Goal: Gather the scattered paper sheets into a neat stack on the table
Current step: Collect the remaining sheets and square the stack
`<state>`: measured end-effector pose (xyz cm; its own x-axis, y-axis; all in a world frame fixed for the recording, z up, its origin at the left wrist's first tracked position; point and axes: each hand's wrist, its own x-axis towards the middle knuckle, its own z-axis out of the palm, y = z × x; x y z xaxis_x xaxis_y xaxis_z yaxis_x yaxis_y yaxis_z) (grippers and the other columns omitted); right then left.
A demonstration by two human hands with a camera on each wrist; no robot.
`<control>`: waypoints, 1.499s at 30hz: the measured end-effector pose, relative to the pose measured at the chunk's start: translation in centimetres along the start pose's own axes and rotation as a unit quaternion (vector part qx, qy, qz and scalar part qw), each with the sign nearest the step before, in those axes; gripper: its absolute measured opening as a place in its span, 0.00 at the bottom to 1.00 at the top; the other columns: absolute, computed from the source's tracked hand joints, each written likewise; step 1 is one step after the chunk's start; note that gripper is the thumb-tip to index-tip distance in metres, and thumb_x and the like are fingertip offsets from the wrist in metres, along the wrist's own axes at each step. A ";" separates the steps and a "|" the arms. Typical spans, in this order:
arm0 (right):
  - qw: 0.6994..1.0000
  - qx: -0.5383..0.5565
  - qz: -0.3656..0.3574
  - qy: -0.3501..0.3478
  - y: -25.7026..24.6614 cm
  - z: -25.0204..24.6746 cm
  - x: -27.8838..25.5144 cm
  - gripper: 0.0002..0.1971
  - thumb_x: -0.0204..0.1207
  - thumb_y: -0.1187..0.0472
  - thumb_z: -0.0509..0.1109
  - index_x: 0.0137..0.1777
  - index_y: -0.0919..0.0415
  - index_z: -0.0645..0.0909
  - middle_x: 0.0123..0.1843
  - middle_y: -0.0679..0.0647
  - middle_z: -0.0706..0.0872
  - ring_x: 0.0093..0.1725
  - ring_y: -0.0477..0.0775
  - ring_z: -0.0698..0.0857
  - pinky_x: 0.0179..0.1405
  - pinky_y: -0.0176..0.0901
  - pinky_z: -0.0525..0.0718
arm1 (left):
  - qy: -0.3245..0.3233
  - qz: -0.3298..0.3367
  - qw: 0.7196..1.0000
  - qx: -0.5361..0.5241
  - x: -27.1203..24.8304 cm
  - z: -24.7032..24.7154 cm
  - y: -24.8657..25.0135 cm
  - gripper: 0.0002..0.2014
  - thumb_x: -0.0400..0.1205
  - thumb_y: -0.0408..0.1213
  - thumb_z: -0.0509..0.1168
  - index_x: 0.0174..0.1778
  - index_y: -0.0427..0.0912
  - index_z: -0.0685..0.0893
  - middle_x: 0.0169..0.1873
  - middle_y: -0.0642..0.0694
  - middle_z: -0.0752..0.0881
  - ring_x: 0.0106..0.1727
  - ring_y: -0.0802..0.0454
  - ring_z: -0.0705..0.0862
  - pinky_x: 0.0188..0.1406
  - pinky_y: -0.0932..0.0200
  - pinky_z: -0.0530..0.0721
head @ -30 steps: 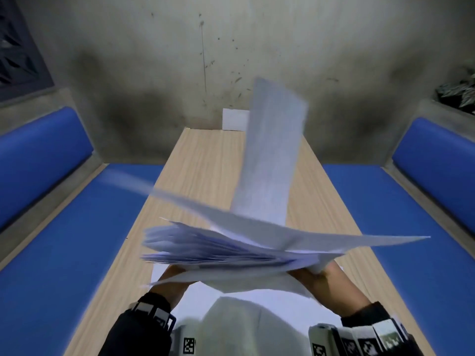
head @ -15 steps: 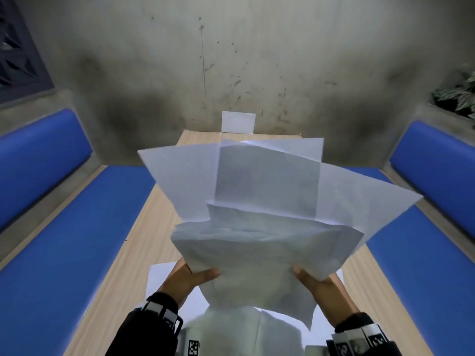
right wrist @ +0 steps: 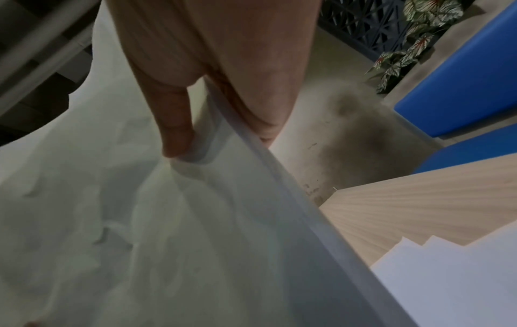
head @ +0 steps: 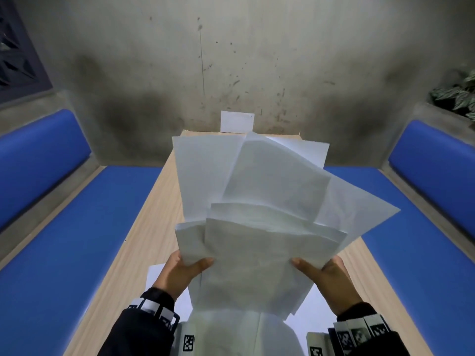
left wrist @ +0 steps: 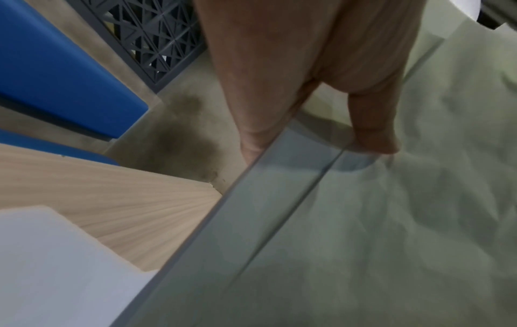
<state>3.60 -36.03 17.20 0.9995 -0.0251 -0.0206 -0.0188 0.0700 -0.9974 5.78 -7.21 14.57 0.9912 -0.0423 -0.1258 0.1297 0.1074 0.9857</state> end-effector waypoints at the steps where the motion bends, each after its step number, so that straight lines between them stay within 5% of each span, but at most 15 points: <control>1: 1.000 0.005 -0.005 -0.002 -0.3 0.1 0.0 0.07 0.68 0.71 0.76 0.44 0.60 0.87 0.36 0.46 0.95 0.38 0.45 0.93 0.31 0.25 0.85 | -0.005 0.007 1.000 0.004 0.0 -0.1 0.2 0.16 0.67 0.32 0.77 0.50 0.41 0.87 0.47 0.43 0.92 0.51 0.45 0.90 0.44 0.63 0.90; 3: 1.000 0.004 -0.006 -0.021 -0.4 0.2 0.0 0.10 0.64 0.67 0.79 0.46 0.58 0.87 0.40 0.49 0.95 0.42 0.47 0.93 0.35 0.28 0.87 | -0.027 0.019 0.999 0.019 -0.2 -0.5 0.6 0.27 0.58 0.42 0.82 0.53 0.41 0.86 0.49 0.44 0.92 0.52 0.46 0.90 0.45 0.62 0.89; 7: 0.999 -0.029 -0.018 -0.042 0.3 0.0 -0.2 0.36 0.46 0.47 0.87 0.55 0.59 0.84 0.51 0.54 0.93 0.52 0.53 0.91 0.46 0.36 0.89 | -0.043 0.036 0.996 0.064 -0.9 -0.9 0.5 0.38 0.47 0.52 0.84 0.55 0.47 0.85 0.49 0.49 0.92 0.51 0.52 0.90 0.47 0.61 0.88; 12: 0.996 -0.048 -0.045 -0.064 0.5 1.4 -0.2 0.25 0.63 0.65 0.82 0.61 0.54 0.82 0.58 0.47 0.91 0.57 0.43 0.89 0.48 0.34 0.87 | -0.038 0.045 0.996 0.062 -1.0 0.4 0.8 0.28 0.59 0.34 0.81 0.55 0.50 0.82 0.46 0.54 0.93 0.47 0.60 0.90 0.39 0.65 0.87; 18: 1.000 -0.003 -0.027 -0.010 2.0 1.9 0.3 0.20 0.72 0.80 0.67 0.52 0.53 0.82 0.48 0.52 0.91 0.50 0.53 0.88 0.41 0.37 0.87 | 0.004 0.055 0.998 0.015 -1.1 0.8 0.2 0.27 0.60 0.37 0.73 0.57 0.47 0.79 0.48 0.46 0.89 0.49 0.51 0.88 0.37 0.65 0.87; 22: 1.000 0.007 -0.012 -0.003 3.1 2.7 -0.1 0.16 0.79 0.75 0.62 0.56 0.54 0.80 0.49 0.47 0.89 0.44 0.39 0.89 0.38 0.27 0.85 | 0.061 0.045 0.997 -0.005 -1.6 1.7 -0.7 0.20 0.76 0.29 0.67 0.62 0.50 0.77 0.54 0.45 0.87 0.56 0.48 0.85 0.42 0.62 0.85; 24: 1.000 0.019 -0.024 0.002 2.9 3.2 0.0 0.16 0.80 0.72 0.60 0.55 0.50 0.79 0.45 0.43 0.91 0.44 0.37 0.88 0.38 0.28 0.85 | 0.079 0.067 0.995 -0.002 -1.7 2.2 0.0 0.18 0.73 0.33 0.67 0.55 0.59 0.79 0.52 0.49 0.87 0.54 0.51 0.85 0.45 0.57 0.83; 29: 0.999 0.035 -0.033 -0.009 3.1 3.2 -0.3 0.14 0.80 0.68 0.64 0.60 0.49 0.77 0.48 0.38 0.90 0.50 0.39 0.88 0.43 0.30 0.85 | 0.061 0.068 0.994 -0.059 -2.0 2.0 0.3 0.21 0.76 0.25 0.60 0.49 0.61 0.76 0.34 0.60 0.90 0.38 0.65 0.88 0.30 0.68 0.85; 32: 0.999 -0.012 0.025 0.020 5.9 3.7 -0.7 0.20 0.72 0.69 0.67 0.61 0.48 0.77 0.54 0.54 0.89 0.60 0.56 0.85 0.58 0.49 0.86 | 0.090 0.029 0.995 -0.040 -2.4 2.2 -2.5 0.17 0.65 0.43 0.67 0.50 0.55 0.76 0.43 0.51 0.85 0.56 0.42 0.84 0.47 0.54 0.82; 35: 0.997 -0.041 0.047 0.049 7.4 3.9 -0.3 0.24 0.67 0.67 0.67 0.64 0.49 0.76 0.58 0.62 0.86 0.62 0.64 0.83 0.67 0.66 0.79 | 0.076 0.033 0.996 0.009 -1.9 2.4 -3.7 0.24 0.59 0.45 0.66 0.52 0.54 0.74 0.49 0.57 0.80 0.56 0.54 0.81 0.56 0.61 0.77; 37: 0.997 -0.033 0.049 0.047 7.4 3.7 0.3 0.24 0.73 0.73 0.65 0.69 0.55 0.73 0.61 0.61 0.85 0.63 0.61 0.83 0.67 0.63 0.79 | 0.070 0.033 0.997 0.024 -1.5 2.4 -3.7 0.21 0.66 0.40 0.63 0.56 0.53 0.72 0.50 0.60 0.80 0.48 0.74 0.82 0.58 0.68 0.77; 39: 0.997 -0.022 0.052 0.043 7.3 3.5 0.6 0.25 0.75 0.79 0.61 0.69 0.58 0.72 0.60 0.62 0.85 0.60 0.59 0.84 0.63 0.58 0.82 | 0.066 0.027 0.997 0.038 -1.3 2.0 -3.9 0.17 0.74 0.32 0.62 0.56 0.54 0.72 0.52 0.59 0.80 0.46 0.80 0.82 0.53 0.79 0.77; 40: 0.997 -0.022 0.057 0.038 7.4 3.4 0.6 0.26 0.74 0.81 0.59 0.68 0.59 0.72 0.58 0.62 0.85 0.57 0.57 0.86 0.58 0.52 0.85 | 0.064 0.014 0.996 0.056 -1.3 1.7 -4.5 0.17 0.77 0.30 0.62 0.57 0.56 0.73 0.54 0.58 0.81 0.48 0.80 0.81 0.58 0.75 0.76; 43: 0.993 -0.063 0.092 0.039 8.8 3.6 1.2 0.24 0.72 0.83 0.57 0.65 0.65 0.73 0.53 0.62 0.85 0.53 0.55 0.87 0.44 0.35 0.86 | 0.058 -0.006 0.989 0.136 -1.0 1.3 -6.2 0.19 0.74 0.44 0.62 0.63 0.55 0.72 0.60 0.51 0.82 0.60 0.71 0.80 0.74 0.51 0.69; 45: 0.989 -0.103 0.092 0.049 8.9 3.7 1.9 0.22 0.72 0.81 0.58 0.63 0.62 0.74 0.56 0.63 0.85 0.59 0.63 0.84 0.54 0.44 0.85 | 0.076 -0.018 0.978 0.193 -0.4 1.5 -6.0 0.29 0.72 0.52 0.60 0.68 0.44 0.71 0.65 0.41 0.80 0.69 0.50 0.78 0.76 0.46 0.67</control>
<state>5.41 -31.71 8.52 0.9712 -0.1289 -0.2001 -0.2159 -0.1222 -0.9687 4.52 -9.33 8.93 0.9829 0.1118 -0.1465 0.1723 -0.2759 0.9456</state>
